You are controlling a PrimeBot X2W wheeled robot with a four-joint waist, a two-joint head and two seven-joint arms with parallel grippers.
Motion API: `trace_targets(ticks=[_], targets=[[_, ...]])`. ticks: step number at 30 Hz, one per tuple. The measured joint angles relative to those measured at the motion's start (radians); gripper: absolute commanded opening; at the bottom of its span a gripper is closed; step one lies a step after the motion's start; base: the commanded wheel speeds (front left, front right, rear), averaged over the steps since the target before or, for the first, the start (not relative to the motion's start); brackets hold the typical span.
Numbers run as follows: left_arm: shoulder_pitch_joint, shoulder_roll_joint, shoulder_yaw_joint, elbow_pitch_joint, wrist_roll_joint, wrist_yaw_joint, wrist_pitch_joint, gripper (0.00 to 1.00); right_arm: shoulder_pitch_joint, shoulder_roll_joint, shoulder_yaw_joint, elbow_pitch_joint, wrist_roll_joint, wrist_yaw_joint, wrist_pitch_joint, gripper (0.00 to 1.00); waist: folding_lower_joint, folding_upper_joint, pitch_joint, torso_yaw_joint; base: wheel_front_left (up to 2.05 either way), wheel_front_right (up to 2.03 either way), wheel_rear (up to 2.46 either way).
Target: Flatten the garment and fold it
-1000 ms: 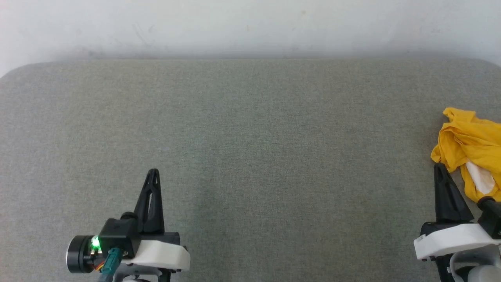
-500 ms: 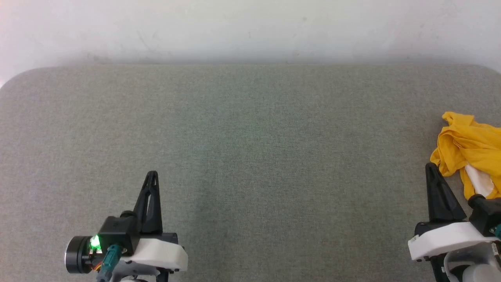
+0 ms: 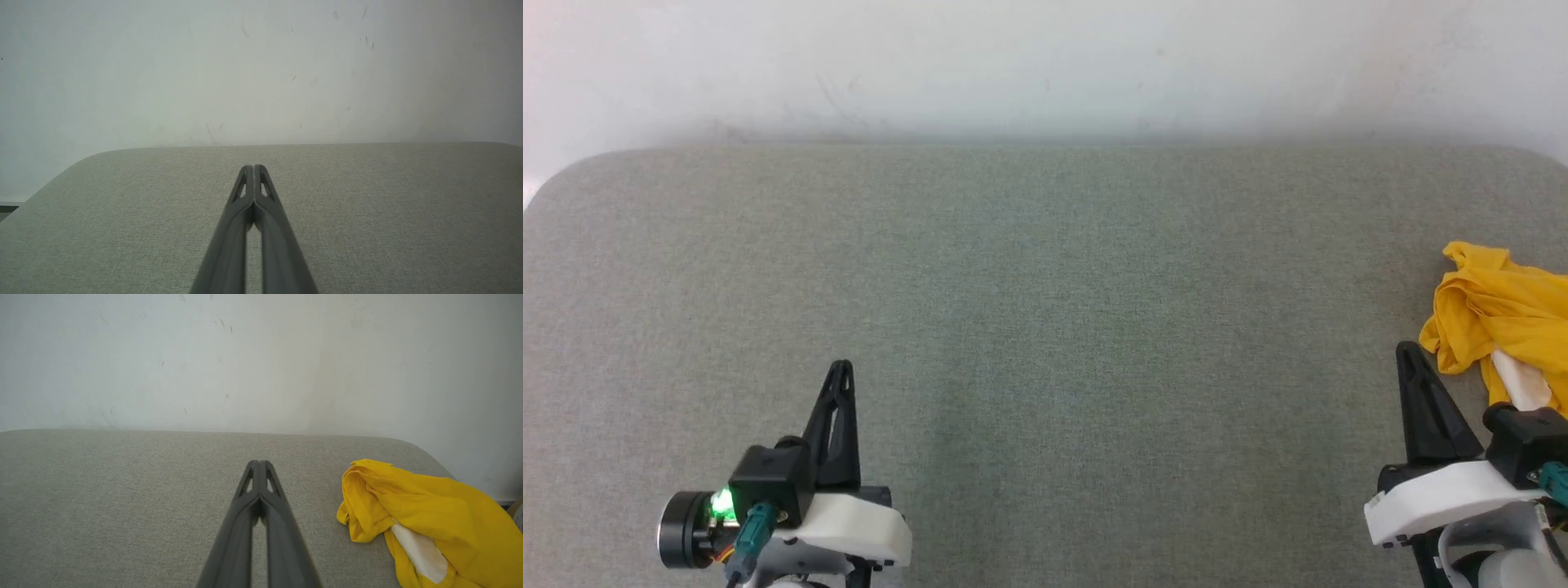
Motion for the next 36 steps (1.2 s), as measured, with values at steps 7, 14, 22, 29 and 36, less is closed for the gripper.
trace_targets(ticks=[7,14,22,29,36], targets=[[-0.001,-0.004,0.009,0.007,0.003,-0.013,0.013,0.00,0.000,0.000,0.015,-0.003,-0.010,0.000,0.015,0.00,0.0000,0.0000,-0.010,0.002,0.00,0.00,0.00],[-0.001,-0.008,0.021,0.012,0.010,-0.022,0.029,0.00,0.000,0.000,0.023,-0.006,-0.021,0.000,0.028,0.00,0.0000,0.0000,-0.020,0.005,0.00,0.00,0.00],[-0.002,-0.014,0.029,0.018,0.018,-0.032,0.044,0.00,0.000,0.000,0.037,-0.012,-0.025,0.000,0.044,0.00,0.0000,0.0000,-0.031,0.008,0.00,0.00,0.00],[-0.004,-0.021,0.037,0.025,0.020,-0.041,0.057,0.00,0.000,0.000,0.050,-0.017,-0.038,0.000,0.056,0.00,-0.0001,0.0000,-0.041,0.010,0.00,0.00,0.00],[-0.005,-0.024,0.047,0.031,0.026,-0.050,0.073,0.00,0.000,0.000,0.058,-0.022,-0.046,0.000,0.071,0.00,0.0000,0.0000,-0.051,0.013,0.00,0.00,0.00]])
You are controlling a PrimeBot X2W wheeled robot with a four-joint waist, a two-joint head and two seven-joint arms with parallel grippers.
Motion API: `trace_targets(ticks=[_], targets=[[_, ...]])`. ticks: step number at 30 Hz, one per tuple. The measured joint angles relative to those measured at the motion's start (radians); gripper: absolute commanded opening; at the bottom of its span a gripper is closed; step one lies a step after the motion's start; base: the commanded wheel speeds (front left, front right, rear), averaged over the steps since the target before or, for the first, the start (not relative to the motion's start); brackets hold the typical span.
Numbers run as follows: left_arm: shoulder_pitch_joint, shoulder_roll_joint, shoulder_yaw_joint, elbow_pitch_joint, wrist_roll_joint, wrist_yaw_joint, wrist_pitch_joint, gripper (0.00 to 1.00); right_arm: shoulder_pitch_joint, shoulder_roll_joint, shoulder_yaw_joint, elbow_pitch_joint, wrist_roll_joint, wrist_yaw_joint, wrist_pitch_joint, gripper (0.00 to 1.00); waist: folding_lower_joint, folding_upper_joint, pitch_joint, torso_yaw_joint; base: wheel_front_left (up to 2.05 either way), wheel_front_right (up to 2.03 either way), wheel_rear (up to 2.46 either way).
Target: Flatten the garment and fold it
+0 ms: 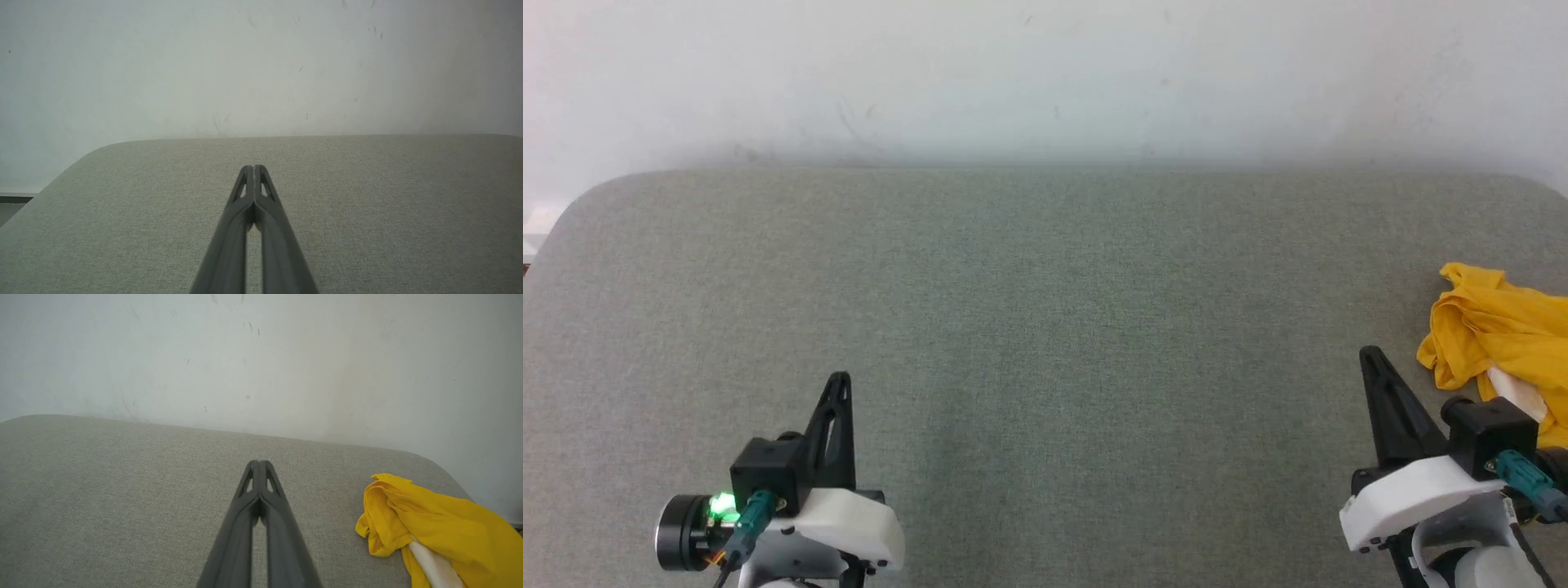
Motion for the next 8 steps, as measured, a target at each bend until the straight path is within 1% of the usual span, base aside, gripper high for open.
trace_targets(ticks=[8], targets=[[0.000,-0.003,0.011,0.008,0.005,-0.015,0.015,0.00,0.000,0.000,0.017,-0.005,-0.009,0.000,0.016,0.00,0.0000,0.0000,-0.011,0.003,0.00,0.00,0.00]])
